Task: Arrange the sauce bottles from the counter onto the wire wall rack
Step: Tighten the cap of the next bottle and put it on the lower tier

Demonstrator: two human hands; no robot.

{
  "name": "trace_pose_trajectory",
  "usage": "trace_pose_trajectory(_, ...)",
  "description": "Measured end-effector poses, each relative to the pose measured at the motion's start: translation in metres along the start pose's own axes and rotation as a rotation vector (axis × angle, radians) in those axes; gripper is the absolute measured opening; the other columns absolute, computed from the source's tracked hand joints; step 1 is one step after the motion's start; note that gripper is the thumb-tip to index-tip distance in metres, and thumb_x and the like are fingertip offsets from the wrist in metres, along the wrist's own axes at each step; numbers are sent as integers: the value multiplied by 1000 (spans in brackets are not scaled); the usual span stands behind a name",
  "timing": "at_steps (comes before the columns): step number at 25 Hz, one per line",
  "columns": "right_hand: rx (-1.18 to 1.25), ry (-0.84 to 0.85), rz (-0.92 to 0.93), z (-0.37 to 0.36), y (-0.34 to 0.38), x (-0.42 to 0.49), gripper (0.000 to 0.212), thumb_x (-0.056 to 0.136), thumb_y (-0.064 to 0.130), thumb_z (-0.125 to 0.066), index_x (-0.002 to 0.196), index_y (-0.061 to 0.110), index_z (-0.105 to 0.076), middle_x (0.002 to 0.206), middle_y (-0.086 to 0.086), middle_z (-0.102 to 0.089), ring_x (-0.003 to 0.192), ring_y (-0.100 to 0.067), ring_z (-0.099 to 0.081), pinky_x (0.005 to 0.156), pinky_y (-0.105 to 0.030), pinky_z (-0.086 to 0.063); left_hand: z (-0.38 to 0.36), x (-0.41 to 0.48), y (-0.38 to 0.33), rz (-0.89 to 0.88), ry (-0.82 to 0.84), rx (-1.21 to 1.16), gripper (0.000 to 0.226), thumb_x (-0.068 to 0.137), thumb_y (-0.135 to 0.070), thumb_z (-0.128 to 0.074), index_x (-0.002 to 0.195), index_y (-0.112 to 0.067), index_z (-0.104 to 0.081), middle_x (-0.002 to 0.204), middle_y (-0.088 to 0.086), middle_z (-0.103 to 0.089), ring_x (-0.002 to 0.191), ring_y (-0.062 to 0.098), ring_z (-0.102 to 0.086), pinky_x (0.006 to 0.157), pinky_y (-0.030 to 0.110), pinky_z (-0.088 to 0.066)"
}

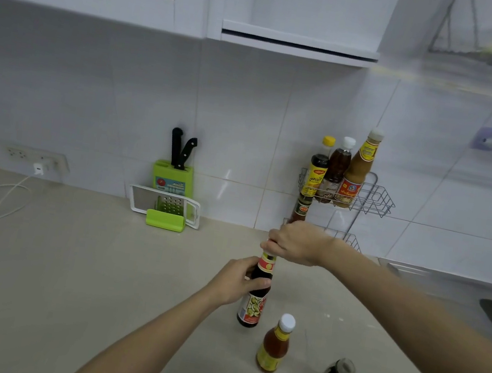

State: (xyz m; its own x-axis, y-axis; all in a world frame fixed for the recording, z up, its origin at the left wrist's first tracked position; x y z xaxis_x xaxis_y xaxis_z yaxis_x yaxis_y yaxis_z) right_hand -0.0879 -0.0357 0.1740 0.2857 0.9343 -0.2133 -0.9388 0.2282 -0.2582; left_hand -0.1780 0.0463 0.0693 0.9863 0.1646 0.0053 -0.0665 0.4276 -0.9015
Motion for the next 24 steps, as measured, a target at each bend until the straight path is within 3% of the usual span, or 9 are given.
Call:
trace_pose_trajectory(2, -31, 28, -75, -14, 0, 4, 36, 102, 28, -37, 134, 13, -38, 109, -17, -61, 89, -34, -61, 67, -39, -47, -1, 2, 6, 18, -39, 35, 42, 86, -32, -65, 123, -16, -57, 120, 5, -68, 105, 16, -63, 89, 26, -51)
trace_pose_trajectory(5, 149, 57, -30, -15, -8, 0, 50, 97, 55, -28, 117, 14, -49, 100, -10, -62, 86, -25, -58, 72, -34, -41, 6, 3, 9, 33, 22, -38, 41, 85, -28, -67, 123, -15, -59, 121, 5, -67, 110, 17, -62, 98, 34, -51)
trace_pose_trajectory(8, 271, 13, 51, -3, -16, -9, 42, 96, 57, -30, 108, 20, -44, 95, -2, -57, 79, -19, -53, 71, -31, -39, 17, 5, 2, 57, 183, -170, 40, 86, -25, -67, 124, -15, -58, 123, 5, -66, 115, 16, -61, 99, 29, -49)
trace_pose_trajectory(11, 213, 34, 113, 4, -16, -11, 41, 96, 56, -29, 111, 21, -44, 95, -1, -55, 80, -19, -52, 70, -30, -39, 22, 6, -4, 61, 309, -139, 41, 87, -22, -66, 126, -14, -56, 127, 6, -64, 117, 15, -59, 95, 21, -47)
trace_pose_trajectory(14, 211, 58, 137, 3, -8, -9, 38, 96, 55, -31, 100, 20, -46, 91, -5, -58, 77, -20, -53, 68, -31, -41, 24, 4, -6, 61, 374, -94, 40, 87, -19, -66, 125, -13, -57, 126, 4, -65, 111, 10, -61, 91, 17, -47)
trace_pose_trajectory(18, 411, 10, 33, -3, -5, -5, 36, 95, 54, -36, 88, 20, -46, 78, -6, -58, 67, -18, -51, 63, -32, -38, 29, 2, -2, 40, 295, -67, 40, 86, -19, -67, 124, -10, -58, 123, 5, -66, 111, 14, -62, 92, 19, -48)
trace_pose_trajectory(22, 444, -95, -92, -15, 10, 0, 42, 96, 50, -37, 84, 14, -52, 71, -2, -54, 66, -19, -50, 64, -33, -39, 29, -2, 12, 18, 214, -23, 42, 84, -25, -68, 122, -11, -58, 122, 8, -67, 114, 19, -62, 95, 26, -48)
trace_pose_trajectory(24, 444, -107, -159, -21, 14, 5, 50, 97, 50, -35, 82, 8, -58, 74, -8, -58, 70, -23, -54, 65, -34, -41, 26, -3, 15, 21, 196, -40, 41, 84, -28, -68, 121, -11, -59, 118, 6, -67, 112, 18, -63, 94, 27, -50)
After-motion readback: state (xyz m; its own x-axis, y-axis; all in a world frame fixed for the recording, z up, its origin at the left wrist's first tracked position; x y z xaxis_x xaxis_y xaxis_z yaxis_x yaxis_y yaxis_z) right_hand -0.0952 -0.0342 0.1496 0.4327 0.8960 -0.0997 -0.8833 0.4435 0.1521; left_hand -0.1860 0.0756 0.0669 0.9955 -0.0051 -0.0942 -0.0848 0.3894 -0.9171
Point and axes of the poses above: each hand's wrist, its own x-axis towards the middle knuckle, its own z-axis out of the back of the hand, y = z × x, the point moved 4 cm from there along x, towards the middle knuckle
